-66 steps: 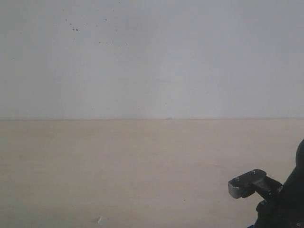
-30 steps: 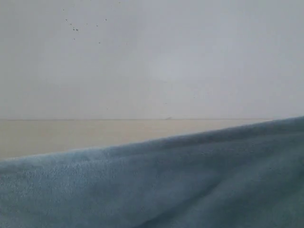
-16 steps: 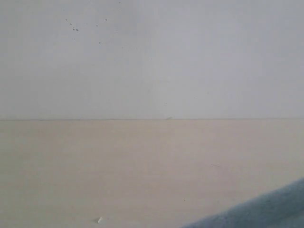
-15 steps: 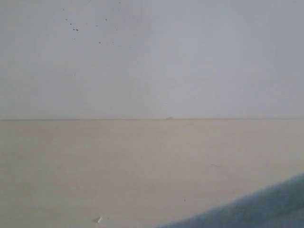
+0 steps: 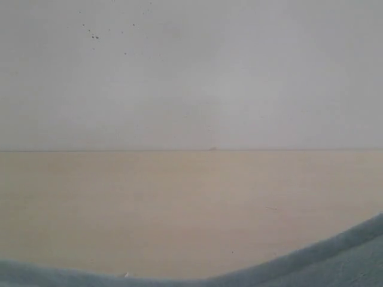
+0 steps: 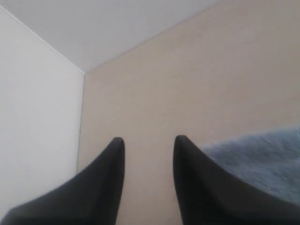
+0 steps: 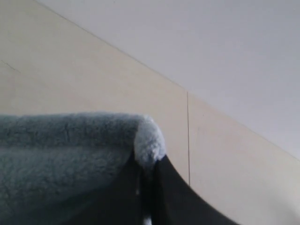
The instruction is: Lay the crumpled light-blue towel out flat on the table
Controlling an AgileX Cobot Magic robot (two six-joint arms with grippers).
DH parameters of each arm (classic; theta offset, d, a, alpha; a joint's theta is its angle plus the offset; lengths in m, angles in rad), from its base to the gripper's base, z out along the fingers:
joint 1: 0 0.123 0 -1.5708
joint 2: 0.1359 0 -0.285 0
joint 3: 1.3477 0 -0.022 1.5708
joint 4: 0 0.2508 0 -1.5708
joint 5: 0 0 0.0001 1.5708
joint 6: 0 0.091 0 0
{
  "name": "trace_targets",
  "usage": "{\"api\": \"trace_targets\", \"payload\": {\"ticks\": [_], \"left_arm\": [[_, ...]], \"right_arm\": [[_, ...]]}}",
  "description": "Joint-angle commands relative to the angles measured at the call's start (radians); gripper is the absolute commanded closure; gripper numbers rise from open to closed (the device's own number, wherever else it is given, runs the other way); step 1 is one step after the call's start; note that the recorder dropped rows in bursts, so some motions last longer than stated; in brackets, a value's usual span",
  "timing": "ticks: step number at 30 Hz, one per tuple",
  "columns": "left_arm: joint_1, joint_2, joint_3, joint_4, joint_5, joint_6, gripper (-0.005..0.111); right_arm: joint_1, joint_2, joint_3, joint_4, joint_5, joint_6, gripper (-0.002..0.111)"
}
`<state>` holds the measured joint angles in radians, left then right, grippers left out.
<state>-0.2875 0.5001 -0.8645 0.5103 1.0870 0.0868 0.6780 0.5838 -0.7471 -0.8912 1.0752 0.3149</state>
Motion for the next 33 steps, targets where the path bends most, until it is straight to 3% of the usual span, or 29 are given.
{"api": "trace_targets", "payload": {"ticks": [1, 5, 10, 14, 18, 22, 26, 29, 33], "left_arm": [[-0.003, 0.173, 0.145, 0.158, -0.183, -0.133, 0.075], [-0.003, 0.351, 0.205, 0.276, -0.286, -0.271, 0.076], [-0.003, 0.549, 0.207, 0.344, -0.409, -0.371, 0.076], [-0.003, 0.665, 0.207, 0.342, -0.463, -0.390, 0.076], [-0.003, 0.724, 0.205, 0.266, -0.435, -0.371, 0.076], [-0.003, 0.662, 0.190, -0.010, -0.297, -0.142, 0.076], [-0.003, 0.558, 0.165, -0.180, -0.137, 0.008, 0.073], [-0.003, 0.529, 0.176, -0.299, -0.042, 0.104, 0.064], [-0.003, 0.536, 0.215, -0.338, -0.044, 0.106, 0.050]], "right_arm": [[-0.013, 0.187, 0.102, -0.220, -0.129, 0.262, 0.108], [-0.196, 0.451, 0.117, -0.233, -0.350, 0.402, 0.108], [-0.448, 0.698, 0.098, -0.232, -0.632, 0.431, 0.108], [-0.561, 0.836, 0.023, -0.228, -0.755, 0.468, 0.108], [-0.578, 0.937, -0.082, -0.223, -0.732, 0.453, 0.108], [-0.578, 0.952, -0.102, -0.216, -0.777, 0.450, 0.108], [-0.578, 0.952, -0.102, -0.194, -0.834, 0.469, 0.108], [-0.576, 0.952, -0.102, -0.152, -0.851, 0.461, 0.108], [-0.576, 0.952, -0.102, -0.133, -0.859, 0.460, 0.108]]}}
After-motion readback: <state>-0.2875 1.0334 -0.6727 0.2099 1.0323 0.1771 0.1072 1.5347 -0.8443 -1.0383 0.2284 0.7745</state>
